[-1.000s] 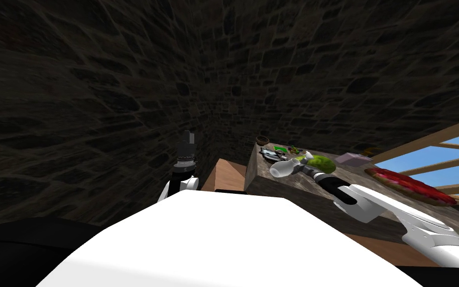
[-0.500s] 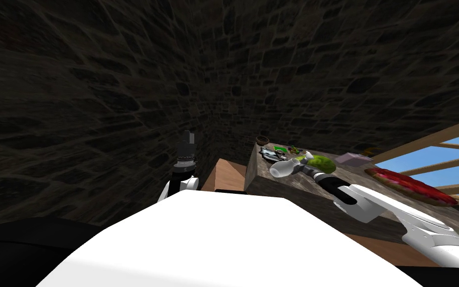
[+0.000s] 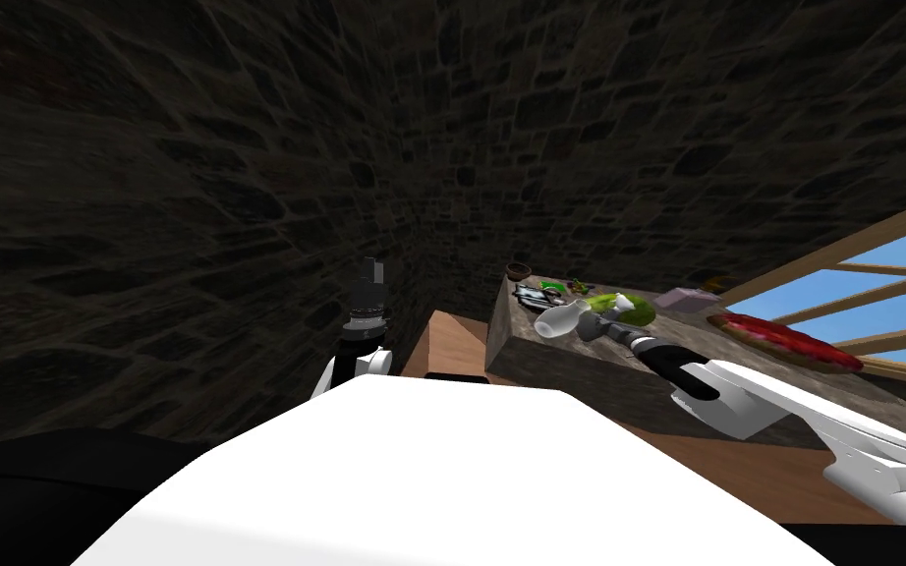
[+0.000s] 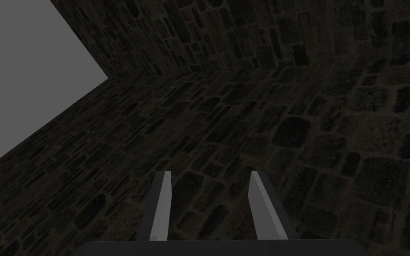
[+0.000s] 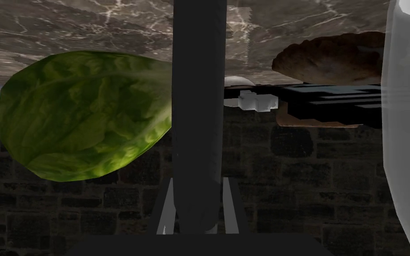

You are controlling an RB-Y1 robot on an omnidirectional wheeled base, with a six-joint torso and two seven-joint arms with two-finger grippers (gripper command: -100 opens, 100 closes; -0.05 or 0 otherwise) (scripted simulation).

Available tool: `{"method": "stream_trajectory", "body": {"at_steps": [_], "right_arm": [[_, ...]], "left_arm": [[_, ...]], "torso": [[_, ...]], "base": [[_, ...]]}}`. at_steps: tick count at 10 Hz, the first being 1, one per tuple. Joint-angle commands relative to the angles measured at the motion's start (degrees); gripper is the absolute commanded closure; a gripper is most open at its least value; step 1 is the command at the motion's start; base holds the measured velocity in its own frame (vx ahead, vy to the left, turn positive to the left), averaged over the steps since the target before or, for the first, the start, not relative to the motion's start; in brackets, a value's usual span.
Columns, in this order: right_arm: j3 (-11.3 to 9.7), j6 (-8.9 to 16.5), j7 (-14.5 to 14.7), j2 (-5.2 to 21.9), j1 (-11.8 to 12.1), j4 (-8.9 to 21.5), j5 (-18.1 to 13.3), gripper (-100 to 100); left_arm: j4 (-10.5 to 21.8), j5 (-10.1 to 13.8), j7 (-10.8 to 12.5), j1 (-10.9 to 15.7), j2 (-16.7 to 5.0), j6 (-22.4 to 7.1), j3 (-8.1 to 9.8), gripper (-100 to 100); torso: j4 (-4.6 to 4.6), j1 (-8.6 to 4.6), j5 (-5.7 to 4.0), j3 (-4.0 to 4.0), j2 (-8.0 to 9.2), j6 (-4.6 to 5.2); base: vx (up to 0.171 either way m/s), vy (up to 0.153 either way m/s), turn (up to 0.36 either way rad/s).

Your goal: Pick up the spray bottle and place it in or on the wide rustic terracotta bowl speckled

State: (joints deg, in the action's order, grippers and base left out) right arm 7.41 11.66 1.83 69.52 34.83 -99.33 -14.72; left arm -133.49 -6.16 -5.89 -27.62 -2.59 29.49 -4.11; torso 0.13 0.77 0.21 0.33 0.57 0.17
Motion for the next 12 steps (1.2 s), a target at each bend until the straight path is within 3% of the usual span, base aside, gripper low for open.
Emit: {"method": "stream_trajectory", "body": {"at_steps": [1,7,12], "right_arm": [[2.3,1.6,0.5,1.1,1.4,-0.2,0.3,100],[7.4,5.7,0.3,5.8,3.9,-1.3,2.6,100],[10.7,8.6,-1.4,11.8,5.7,-3.4,5.8,100]], "left_arm": [[0.0,0.0,0.0,0.0,0.0,0.0,0.00,0],[0.0,0.0,0.0,0.0,0.0,0.0,0.01,0],[0.0,0.0,0.0,0.0,0.0,0.0,0.01,0]], "torso": [[0.00,0.00,0.00,0.00,0.00,0.00],[-0.14,-0.49,-0.06,-0.42,-0.75,0.00],[-0.23,-0.44,-0.05,-0.64,-1.11,-0.12]], "base": [[-0.009,0.174,-0.093],[0.057,0.062,-0.056],[0.126,0.026,-0.034]]}}
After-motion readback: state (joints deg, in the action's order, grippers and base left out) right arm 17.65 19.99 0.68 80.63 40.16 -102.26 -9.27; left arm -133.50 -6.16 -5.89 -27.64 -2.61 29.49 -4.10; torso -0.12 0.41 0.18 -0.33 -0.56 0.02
